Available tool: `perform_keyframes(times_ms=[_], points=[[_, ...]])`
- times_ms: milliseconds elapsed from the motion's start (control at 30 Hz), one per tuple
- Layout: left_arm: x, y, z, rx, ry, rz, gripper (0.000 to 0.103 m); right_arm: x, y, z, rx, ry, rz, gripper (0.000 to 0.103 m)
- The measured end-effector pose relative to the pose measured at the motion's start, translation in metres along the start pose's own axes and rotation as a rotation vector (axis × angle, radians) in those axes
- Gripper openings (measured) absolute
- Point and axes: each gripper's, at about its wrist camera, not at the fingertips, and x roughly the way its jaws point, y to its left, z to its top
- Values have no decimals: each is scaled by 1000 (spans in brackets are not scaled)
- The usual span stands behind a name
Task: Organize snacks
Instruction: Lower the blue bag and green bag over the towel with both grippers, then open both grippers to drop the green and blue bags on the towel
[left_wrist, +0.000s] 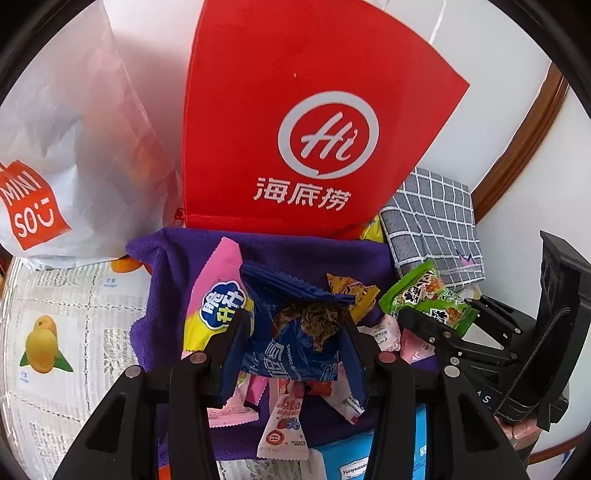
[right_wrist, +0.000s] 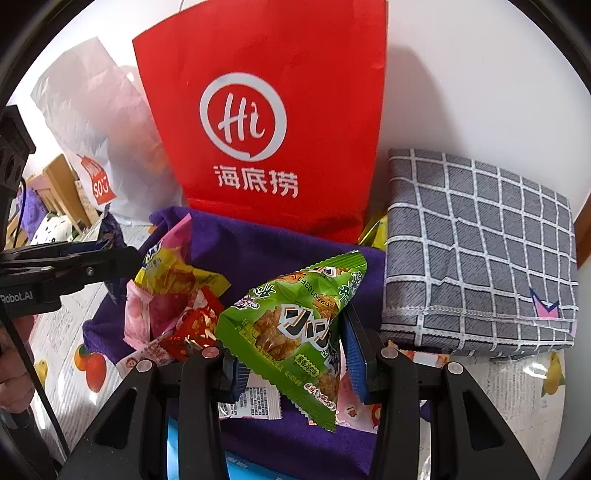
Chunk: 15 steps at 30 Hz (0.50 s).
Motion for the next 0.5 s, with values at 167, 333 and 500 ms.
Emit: perform_keyframes(times_ms=[167,333,500], points=[[8,-1,-4,6,28,5,45,10,3,-2,-13,36,21,43],[13,-2,-9,18,55,17,45,21,3,-6,-17,82,29,43],[22,-1,-17,13,88,18,45,33,7,-9,-35,120,-1,43]])
